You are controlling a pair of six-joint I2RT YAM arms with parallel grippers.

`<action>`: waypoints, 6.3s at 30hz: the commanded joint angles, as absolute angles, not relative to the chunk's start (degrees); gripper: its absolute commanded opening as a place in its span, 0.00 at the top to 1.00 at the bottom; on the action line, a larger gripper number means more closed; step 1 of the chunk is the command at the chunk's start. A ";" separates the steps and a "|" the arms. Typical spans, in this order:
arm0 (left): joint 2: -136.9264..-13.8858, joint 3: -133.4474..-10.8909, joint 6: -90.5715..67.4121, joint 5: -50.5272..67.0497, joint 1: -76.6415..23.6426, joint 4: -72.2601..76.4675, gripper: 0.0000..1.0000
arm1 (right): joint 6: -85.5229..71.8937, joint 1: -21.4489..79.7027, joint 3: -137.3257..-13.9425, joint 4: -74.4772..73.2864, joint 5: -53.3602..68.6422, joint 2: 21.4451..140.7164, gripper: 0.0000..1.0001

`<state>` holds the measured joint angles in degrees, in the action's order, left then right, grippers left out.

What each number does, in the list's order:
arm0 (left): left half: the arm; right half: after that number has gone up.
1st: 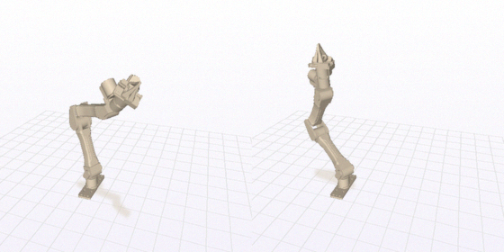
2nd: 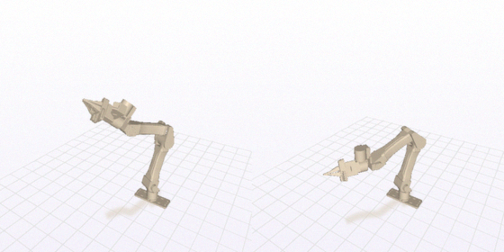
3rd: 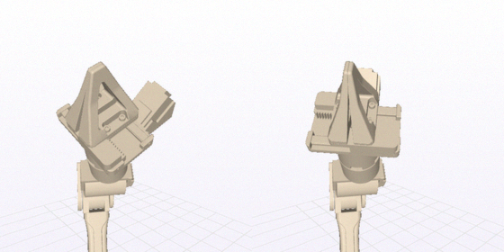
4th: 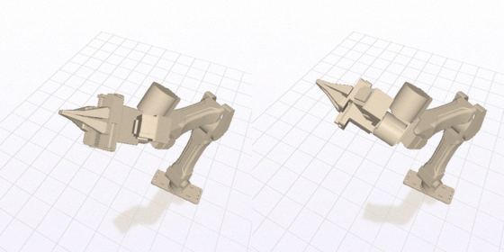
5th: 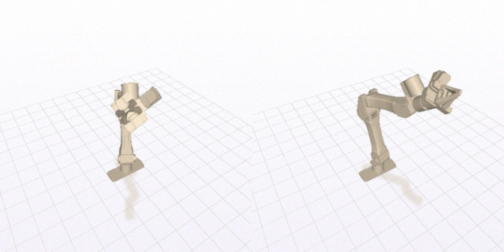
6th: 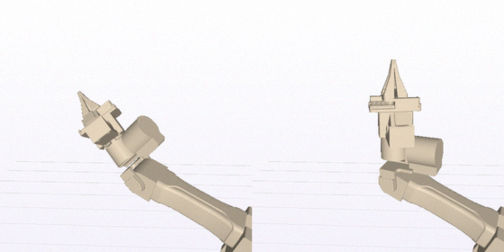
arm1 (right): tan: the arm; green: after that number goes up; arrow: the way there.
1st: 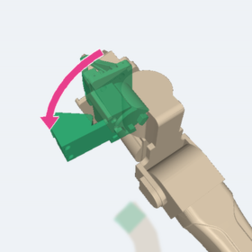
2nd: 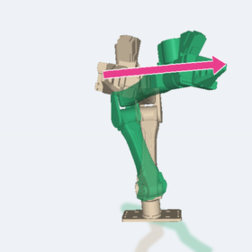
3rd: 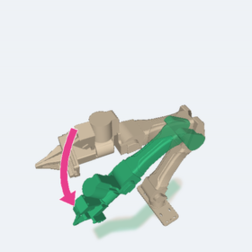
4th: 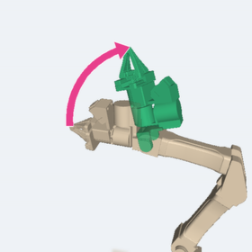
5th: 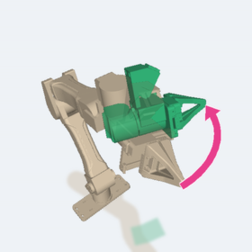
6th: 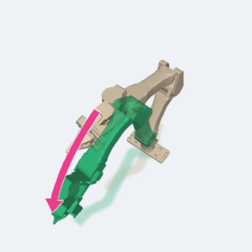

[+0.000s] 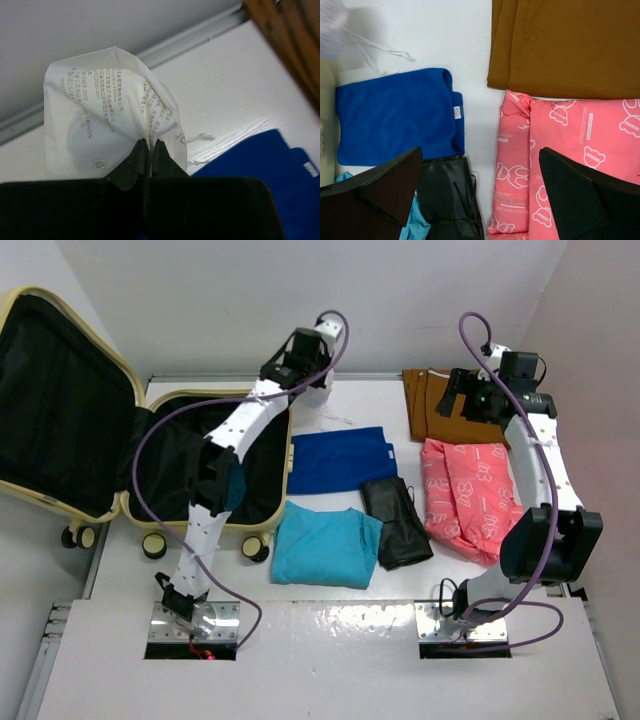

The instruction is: Pack the luggage

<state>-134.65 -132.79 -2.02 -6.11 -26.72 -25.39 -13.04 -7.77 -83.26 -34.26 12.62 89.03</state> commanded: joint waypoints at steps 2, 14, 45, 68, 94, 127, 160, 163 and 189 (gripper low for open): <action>-120.60 -132.81 -1.59 -2.82 -26.20 -18.02 1.00 | -13.09 -7.56 -83.14 -32.61 14.32 88.33 0.00; -89.15 -107.50 4.65 -0.27 -11.35 -30.05 1.00 | -12.92 -2.47 -82.79 -33.13 16.43 90.26 0.00; -95.43 -80.77 3.34 4.39 8.09 -15.64 1.00 | -8.18 10.02 -85.78 -32.87 11.60 95.62 0.00; -105.55 -84.10 1.23 6.24 12.39 -4.66 1.00 | -6.59 9.67 -85.25 -33.13 11.25 95.89 0.00; -102.75 -71.37 6.24 12.30 11.16 -4.04 0.42 | -5.01 9.58 -85.52 -34.63 14.06 95.71 0.00; -84.46 -81.74 -0.09 8.62 -0.34 -15.12 0.17 | -9.58 5.45 -90.96 -24.17 -20.20 106.77 0.00; -78.57 -78.05 0.26 -3.34 -1.05 -19.51 0.16 | -14.06 6.50 -108.29 -21.71 -26.64 139.65 0.06; -79.10 -78.57 0.26 -3.34 -0.53 -20.21 0.16 | -13.88 6.15 -106.10 -23.90 -24.71 139.48 0.22; -83.58 -81.04 -5.54 1.32 2.37 -22.50 0.16 | -15.91 2.89 -120.94 -24.69 5.00 127.28 1.00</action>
<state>-83.40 -78.72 -4.10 0.43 1.23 -23.20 -15.46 0.69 -119.81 -30.33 -4.51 136.90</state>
